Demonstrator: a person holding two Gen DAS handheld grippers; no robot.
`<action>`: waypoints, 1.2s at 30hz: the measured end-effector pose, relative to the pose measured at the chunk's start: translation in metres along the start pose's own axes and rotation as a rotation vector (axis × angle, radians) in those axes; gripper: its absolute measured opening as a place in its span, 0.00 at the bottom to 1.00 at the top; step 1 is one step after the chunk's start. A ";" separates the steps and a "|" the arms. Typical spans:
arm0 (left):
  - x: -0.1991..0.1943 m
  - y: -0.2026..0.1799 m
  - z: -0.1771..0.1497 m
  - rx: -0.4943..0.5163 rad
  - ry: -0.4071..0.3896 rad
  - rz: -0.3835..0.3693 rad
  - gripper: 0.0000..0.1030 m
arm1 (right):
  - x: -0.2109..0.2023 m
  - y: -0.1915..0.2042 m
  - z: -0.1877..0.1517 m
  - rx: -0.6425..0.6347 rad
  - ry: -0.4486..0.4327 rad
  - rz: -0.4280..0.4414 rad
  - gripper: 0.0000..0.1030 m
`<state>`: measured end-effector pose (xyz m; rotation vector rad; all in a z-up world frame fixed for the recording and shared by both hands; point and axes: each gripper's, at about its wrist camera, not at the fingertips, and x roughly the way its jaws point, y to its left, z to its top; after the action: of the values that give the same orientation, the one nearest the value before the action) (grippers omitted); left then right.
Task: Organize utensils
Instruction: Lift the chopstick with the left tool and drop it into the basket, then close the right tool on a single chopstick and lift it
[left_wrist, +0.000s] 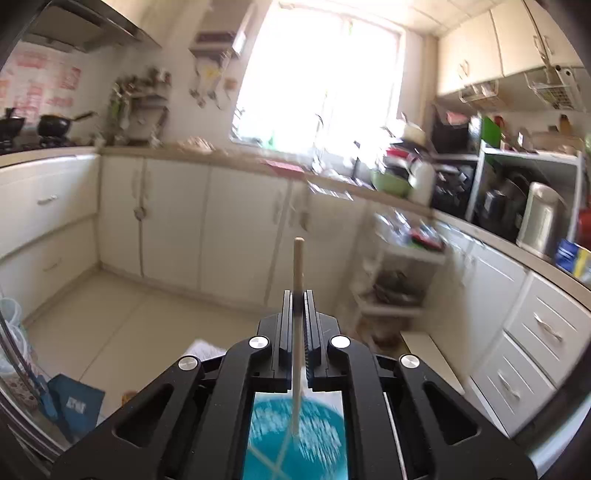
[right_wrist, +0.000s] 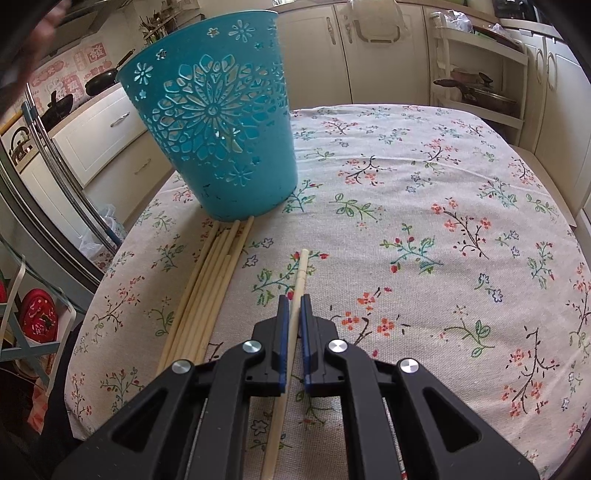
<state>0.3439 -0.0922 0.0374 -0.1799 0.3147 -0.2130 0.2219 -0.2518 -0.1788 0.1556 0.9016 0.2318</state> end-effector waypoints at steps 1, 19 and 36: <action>0.011 0.001 -0.004 -0.002 -0.005 0.024 0.05 | 0.000 -0.001 0.000 0.002 0.000 0.003 0.07; -0.006 0.032 -0.067 0.029 0.139 0.076 0.45 | -0.001 -0.004 0.000 0.018 0.014 0.014 0.11; -0.058 0.077 -0.178 0.065 0.333 0.213 0.80 | -0.007 0.016 -0.013 -0.093 0.016 -0.080 0.14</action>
<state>0.2463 -0.0304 -0.1287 -0.0441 0.6531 -0.0404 0.2051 -0.2381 -0.1778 0.0318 0.9091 0.2005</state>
